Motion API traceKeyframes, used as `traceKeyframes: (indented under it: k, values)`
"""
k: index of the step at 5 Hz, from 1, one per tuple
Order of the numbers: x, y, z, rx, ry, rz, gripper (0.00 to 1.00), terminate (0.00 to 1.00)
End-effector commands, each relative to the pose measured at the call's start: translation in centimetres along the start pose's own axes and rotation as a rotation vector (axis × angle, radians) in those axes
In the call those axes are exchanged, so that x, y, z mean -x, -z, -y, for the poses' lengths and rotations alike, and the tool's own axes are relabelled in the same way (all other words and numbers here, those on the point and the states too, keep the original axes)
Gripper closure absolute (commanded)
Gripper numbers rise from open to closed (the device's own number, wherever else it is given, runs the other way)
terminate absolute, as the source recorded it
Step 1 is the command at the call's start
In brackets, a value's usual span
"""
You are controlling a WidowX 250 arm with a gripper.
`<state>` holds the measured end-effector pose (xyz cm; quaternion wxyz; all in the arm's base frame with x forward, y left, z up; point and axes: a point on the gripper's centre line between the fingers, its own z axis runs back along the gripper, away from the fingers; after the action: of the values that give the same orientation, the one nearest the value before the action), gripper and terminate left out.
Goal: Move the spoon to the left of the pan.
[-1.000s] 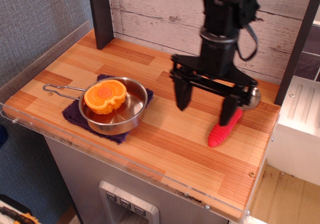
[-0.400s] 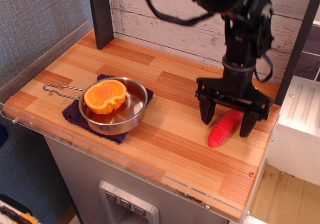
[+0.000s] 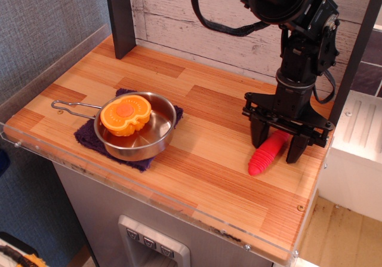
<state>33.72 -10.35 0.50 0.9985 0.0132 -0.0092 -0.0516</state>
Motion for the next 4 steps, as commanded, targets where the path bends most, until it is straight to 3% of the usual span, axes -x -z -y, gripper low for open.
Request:
traceKeyframes:
  k: [1,2,3,4]
  values:
    - [0.4,-2.7,-0.6,0.028,-0.030,0.030,1.00,0.00]
    - [1.0,-7.0,-3.5,0.054,-0.074,0.083,1.00,0.00]
    - [3.0,-10.7,-8.5,0.073,-0.086,0.115,1.00,0.00]
    - [5.1,-12.3,-13.2,0.045,-0.122,0.077,1.00,0.00]
